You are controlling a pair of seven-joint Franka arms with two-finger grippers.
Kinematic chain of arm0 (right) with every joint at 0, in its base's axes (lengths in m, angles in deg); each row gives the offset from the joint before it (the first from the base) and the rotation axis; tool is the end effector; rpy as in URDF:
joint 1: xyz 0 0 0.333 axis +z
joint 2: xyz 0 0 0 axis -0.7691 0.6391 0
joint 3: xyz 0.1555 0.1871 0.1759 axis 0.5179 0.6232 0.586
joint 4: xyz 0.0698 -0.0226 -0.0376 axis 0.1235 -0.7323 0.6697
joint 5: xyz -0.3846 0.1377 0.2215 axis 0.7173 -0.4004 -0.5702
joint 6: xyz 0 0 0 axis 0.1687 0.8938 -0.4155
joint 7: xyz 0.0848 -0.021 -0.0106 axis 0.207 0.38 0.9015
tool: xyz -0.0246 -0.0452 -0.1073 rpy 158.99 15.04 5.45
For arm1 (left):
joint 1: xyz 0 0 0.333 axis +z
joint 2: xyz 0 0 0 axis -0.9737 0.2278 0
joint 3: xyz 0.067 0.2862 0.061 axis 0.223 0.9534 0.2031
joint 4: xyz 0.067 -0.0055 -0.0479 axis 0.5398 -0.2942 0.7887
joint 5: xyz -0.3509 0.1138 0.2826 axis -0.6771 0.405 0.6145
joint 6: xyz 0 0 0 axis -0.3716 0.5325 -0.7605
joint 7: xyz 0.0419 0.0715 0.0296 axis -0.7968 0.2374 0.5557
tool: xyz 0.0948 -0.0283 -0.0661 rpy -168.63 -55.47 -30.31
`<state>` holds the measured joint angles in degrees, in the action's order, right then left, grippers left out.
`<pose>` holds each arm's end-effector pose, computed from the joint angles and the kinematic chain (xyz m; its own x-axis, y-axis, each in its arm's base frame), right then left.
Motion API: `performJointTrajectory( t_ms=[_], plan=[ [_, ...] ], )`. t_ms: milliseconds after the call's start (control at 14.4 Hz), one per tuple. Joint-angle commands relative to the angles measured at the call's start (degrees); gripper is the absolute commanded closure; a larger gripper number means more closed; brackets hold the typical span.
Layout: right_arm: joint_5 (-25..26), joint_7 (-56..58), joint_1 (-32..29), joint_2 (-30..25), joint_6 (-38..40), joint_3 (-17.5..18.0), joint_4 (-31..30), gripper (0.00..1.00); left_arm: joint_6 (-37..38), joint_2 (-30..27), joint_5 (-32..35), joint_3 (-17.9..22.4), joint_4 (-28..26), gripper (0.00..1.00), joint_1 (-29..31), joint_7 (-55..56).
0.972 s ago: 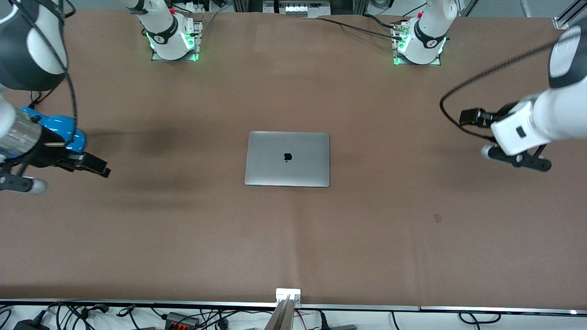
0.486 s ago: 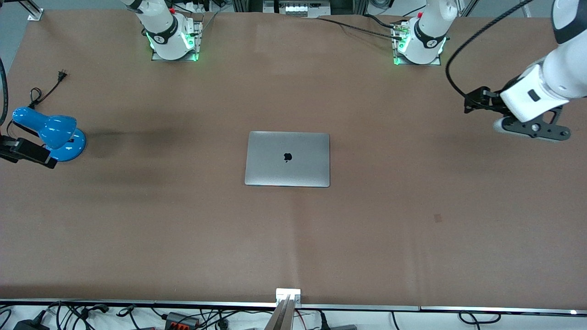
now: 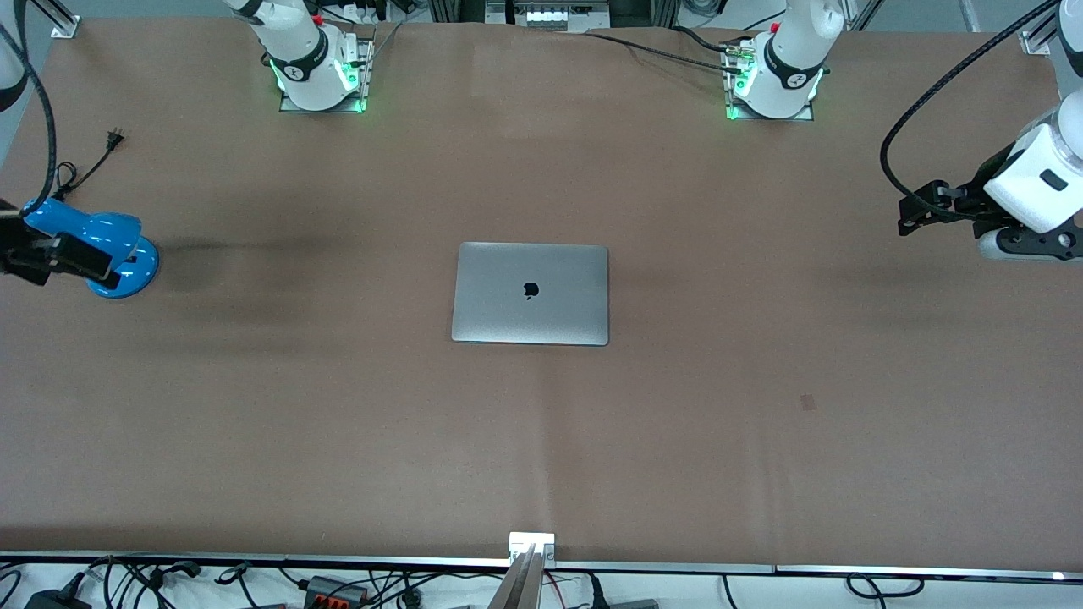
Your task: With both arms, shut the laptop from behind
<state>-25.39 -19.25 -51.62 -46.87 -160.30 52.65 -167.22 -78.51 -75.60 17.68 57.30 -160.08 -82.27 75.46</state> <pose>0.6794 -0.0490 0.5376 0.9949 -0.0564 0.0833 -0.0556 -0.9984 -0.0116 0.6396 -0.0191 0.5571 0.9986 -0.0038 -0.0527 -0.0048 -0.9998 -0.0188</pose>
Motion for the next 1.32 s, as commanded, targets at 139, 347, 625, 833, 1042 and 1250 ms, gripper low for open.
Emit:
performJointTrajectory(
  t_ms=[139,347,625,833,1042,1250],
  plan=[
    [1.43,1.19,-0.59,-10.85,-2.15,1.32,-13.27,0.0,-2.54,-2.42,2.25,-0.39,-2.25,0.0,1.56,1.94],
    [1.43,1.19,-0.59,-11.3,0.74,1.41,-12.31,0.0,-1.05,-2.42,2.16,-0.65,-1.81,0.0,2.36,0.97],
    [1.34,1.19,-0.85,-10.95,2.6,1.32,-11.52,0.0,2.45,-2.16,1.02,-0.65,0.54,0.0,2.44,0.71],
    [1.08,0.14,-0.59,-10.77,3.04,1.5,-11.43,0.0,8.09,-2.16,1.01,-0.48,2.32,0.0,2.44,0.62],
    [1.25,0.22,-0.59,-11.3,4.0,1.5,-11.43,0.0,7.84,-2.25,0.93,-0.21,2.84,0.0,2.44,0.62],
    [1.25,0.14,-0.59,-11.38,4.09,1.59,-11.43,0.0,7.57,-2.16,0.93,-0.47,2.76,0.0,2.44,0.62]
  ],
)
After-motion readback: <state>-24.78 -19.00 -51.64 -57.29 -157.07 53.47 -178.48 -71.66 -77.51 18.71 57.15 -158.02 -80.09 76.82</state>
